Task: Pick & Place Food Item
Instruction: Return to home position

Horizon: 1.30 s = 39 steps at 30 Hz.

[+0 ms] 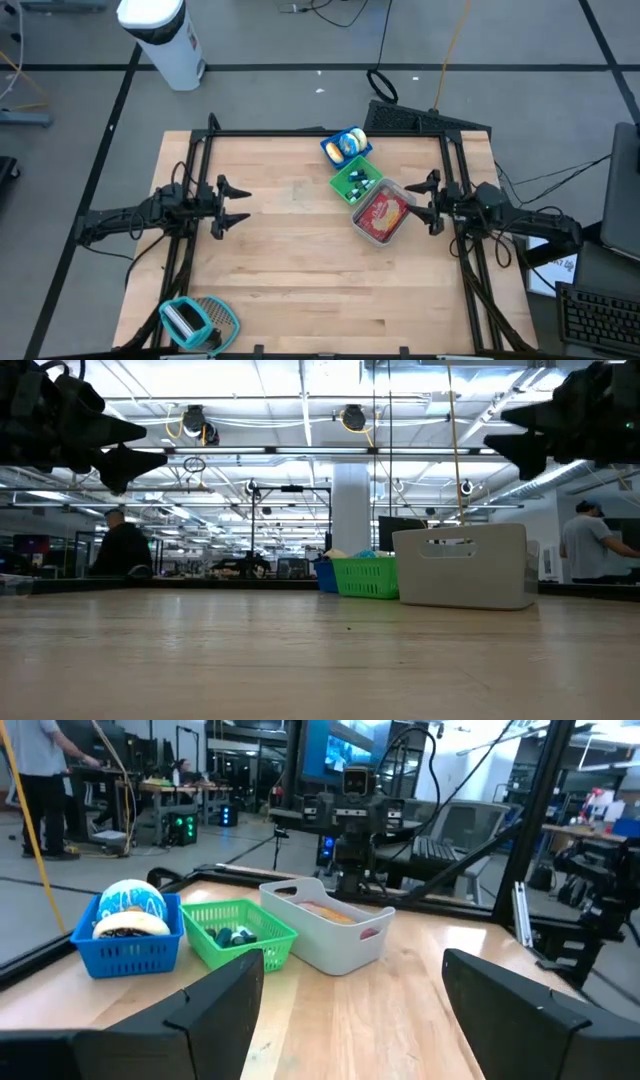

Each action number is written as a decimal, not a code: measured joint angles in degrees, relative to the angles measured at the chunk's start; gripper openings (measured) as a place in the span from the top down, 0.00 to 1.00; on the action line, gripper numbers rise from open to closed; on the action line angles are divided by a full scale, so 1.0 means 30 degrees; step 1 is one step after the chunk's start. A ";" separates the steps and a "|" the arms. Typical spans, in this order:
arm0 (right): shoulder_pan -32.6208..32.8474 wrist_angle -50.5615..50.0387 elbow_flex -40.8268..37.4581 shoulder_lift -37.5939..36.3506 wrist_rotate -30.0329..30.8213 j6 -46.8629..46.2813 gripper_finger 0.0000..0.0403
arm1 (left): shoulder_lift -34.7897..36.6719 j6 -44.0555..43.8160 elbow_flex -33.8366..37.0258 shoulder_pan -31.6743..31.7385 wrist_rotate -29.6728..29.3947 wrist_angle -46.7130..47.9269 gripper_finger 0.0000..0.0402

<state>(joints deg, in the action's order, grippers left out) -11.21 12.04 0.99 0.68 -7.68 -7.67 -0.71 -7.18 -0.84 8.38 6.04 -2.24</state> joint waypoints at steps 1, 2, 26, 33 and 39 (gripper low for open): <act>0.0177 -0.0334 0.0000 0.0011 0.0569 0.0266 0.35 | 0.0000 0.0233 0.0000 0.0000 0.0000 0.0063 0.23; 0.0352 -0.0608 -0.0007 -0.0003 0.1158 0.0498 0.35 | -0.0006 0.0429 0.0000 0.0000 -0.0013 0.0148 0.23; 0.1065 -0.3098 -0.0051 0.0135 0.4474 0.1802 0.36 | -0.0007 0.1298 0.0000 0.0000 -0.0029 0.0116 0.23; 0.1065 -0.2976 -0.0066 0.0135 0.4474 0.1802 0.35 | -0.0007 0.1292 0.0000 0.0000 -0.0029 0.0109 0.23; 0.1065 -0.2968 -0.0066 0.0135 0.4474 0.1795 0.35 | -0.0007 0.1296 0.0000 0.0000 -0.0029 0.0109 0.23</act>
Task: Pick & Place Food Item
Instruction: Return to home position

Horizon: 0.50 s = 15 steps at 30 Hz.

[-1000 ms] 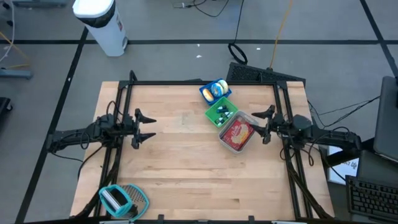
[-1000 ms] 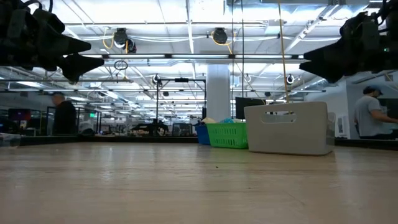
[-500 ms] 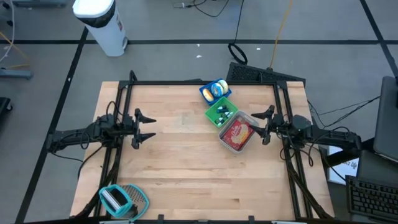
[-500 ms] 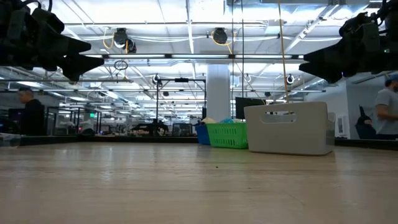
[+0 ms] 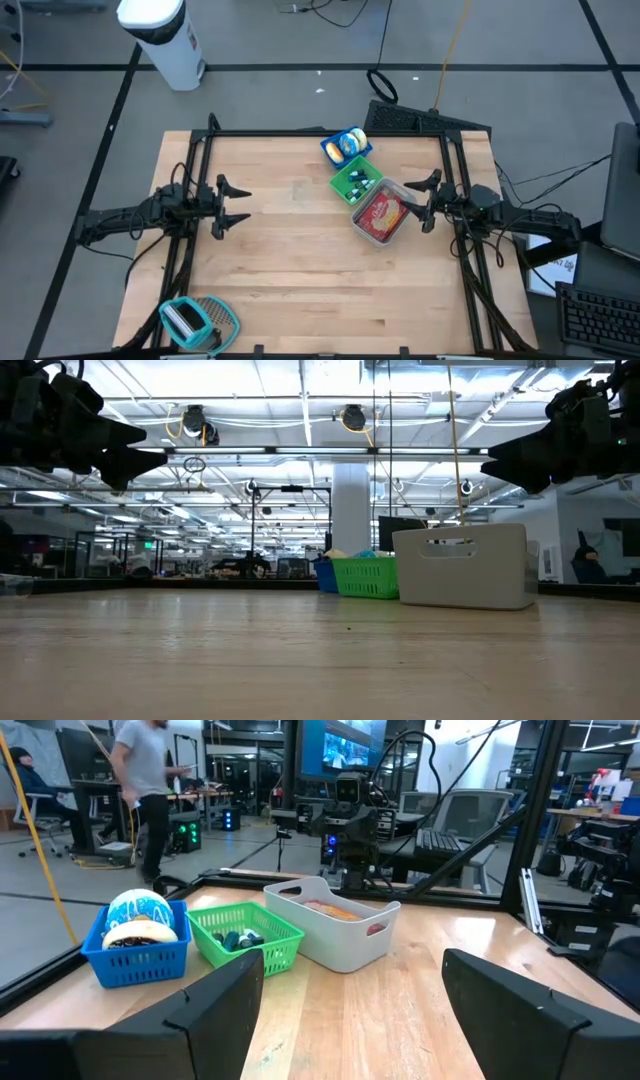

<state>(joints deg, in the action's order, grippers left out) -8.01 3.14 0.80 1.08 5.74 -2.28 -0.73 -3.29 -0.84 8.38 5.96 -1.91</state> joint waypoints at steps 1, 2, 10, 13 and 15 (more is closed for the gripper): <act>0.0000 0.0007 0.0000 0.0000 0.0000 0.0000 0.35 | 0.0000 0.0000 0.0000 0.0000 0.0000 -0.0004 0.23; 0.0000 0.0007 0.0000 0.0000 0.0002 0.0000 0.35 | 0.0000 0.0000 0.0000 0.0000 0.0000 0.0000 0.23; -0.0005 0.0015 0.0000 0.0000 0.0000 0.0000 0.35 | 0.0000 0.0000 0.0000 0.0000 -0.0007 -0.0007 0.23; -0.0007 0.0015 0.0000 0.0000 0.0005 0.0000 0.35 | 0.0000 0.0000 0.0000 0.0000 -0.0007 -0.0007 0.23; -0.0007 0.0015 0.0000 0.0000 0.0007 0.0000 0.35 | 0.0000 0.0000 0.0000 0.0000 -0.0007 -0.0007 0.23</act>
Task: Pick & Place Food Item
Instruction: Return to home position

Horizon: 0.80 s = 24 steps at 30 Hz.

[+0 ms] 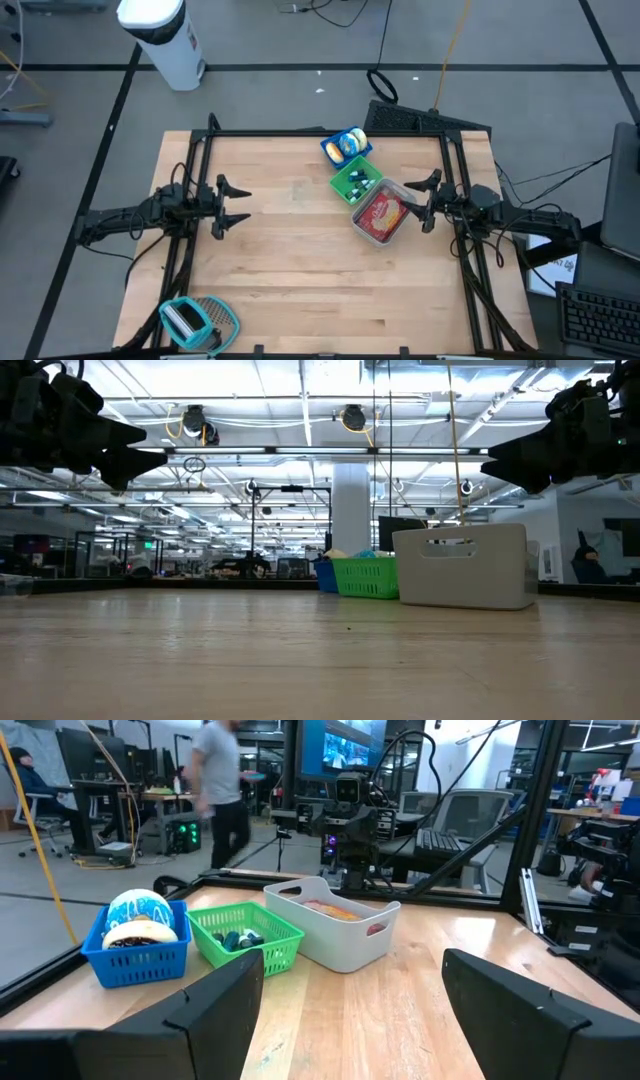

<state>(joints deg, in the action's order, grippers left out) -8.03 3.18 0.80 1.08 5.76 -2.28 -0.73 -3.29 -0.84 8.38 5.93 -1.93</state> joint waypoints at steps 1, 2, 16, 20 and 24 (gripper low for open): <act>0.0000 0.0000 0.0000 0.0000 0.0001 0.0000 0.35 | 0.0000 0.0000 0.0000 0.0000 0.0000 0.0000 0.23; 0.0000 0.0004 0.0000 0.0000 0.0001 0.0000 0.35 | 0.0000 0.0000 0.0000 0.0000 0.0000 0.0000 0.23; 0.0000 0.0007 0.0000 0.0000 -0.0004 -0.0005 0.35 | 0.0000 0.0007 0.0000 0.0000 0.0000 -0.0003 0.23; 0.0000 0.0007 0.0000 0.0000 0.0001 0.0000 0.35 | 0.0000 0.0007 0.0000 -0.0003 0.0000 -0.0007 0.23; 0.0000 0.0007 0.0000 0.0000 0.0001 0.0000 0.35 | 0.0000 0.0013 0.0000 0.0000 -0.0001 -0.0001 0.23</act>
